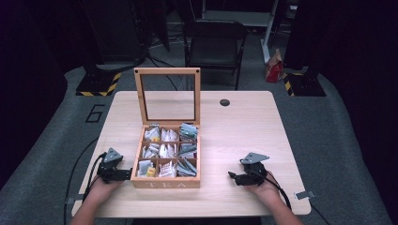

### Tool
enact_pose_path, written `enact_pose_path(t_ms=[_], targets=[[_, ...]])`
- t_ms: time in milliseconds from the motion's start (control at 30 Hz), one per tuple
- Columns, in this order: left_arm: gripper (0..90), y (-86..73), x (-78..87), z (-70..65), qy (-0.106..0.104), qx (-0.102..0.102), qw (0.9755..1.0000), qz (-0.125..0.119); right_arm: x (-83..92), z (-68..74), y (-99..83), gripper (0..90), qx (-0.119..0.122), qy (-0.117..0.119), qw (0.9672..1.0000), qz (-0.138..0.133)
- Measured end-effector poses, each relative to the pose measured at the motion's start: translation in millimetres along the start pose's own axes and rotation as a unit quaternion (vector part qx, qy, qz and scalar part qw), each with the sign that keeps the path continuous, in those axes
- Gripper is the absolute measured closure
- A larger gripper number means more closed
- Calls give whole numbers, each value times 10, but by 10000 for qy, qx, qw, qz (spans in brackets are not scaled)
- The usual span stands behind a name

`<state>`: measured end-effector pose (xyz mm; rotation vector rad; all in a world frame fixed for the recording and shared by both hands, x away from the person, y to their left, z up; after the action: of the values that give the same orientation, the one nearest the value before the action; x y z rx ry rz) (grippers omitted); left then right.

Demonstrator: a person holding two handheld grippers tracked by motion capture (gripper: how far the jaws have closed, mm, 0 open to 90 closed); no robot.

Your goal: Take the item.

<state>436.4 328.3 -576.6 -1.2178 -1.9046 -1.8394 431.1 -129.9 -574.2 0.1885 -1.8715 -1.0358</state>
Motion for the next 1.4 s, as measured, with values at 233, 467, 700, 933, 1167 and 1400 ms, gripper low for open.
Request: enact_pose_path(t_ms=[233, 467, 700, 933, 1167, 1400], targets=[[158, 0, 0, 0, 1, -1, 10000, -1, -6, -1, 3, 220, -27, -7, 10000, -7], [158, 0, 0, 0, 0, -1, 10000, -1, 2, 0, 5, 244, 9, 12, 10000, -22], [158, 0, 0, 0, 1, -1, 10000, 0, 10, 6, 8, 314, 7, 65, 10000, -45], [158, 0, 0, 0, 0, 0, 10000, 0, 26, 6, 22, 393, -3, 80, 10000, 31], [158, 0, 0, 0, 1, 0, 10000, 1, 71, 57, 108, 441, -145, 321, 9994, 40], [158, 0, 0, 0, 1, -1, 10000, -1, 160, 125, 276, 470, 99, 360, 9993, -7]])
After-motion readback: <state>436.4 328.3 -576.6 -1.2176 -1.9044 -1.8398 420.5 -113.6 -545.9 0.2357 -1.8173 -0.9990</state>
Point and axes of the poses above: each handheld gripper's, and its own axes: x roughly backward along the jaws, y roughly out of its top, z roughly to its left, the point moved 7 cm from there along -x, roughly forward along the jaws, and after that the axes turned 14 degrees about x, right-handed, at the moved point
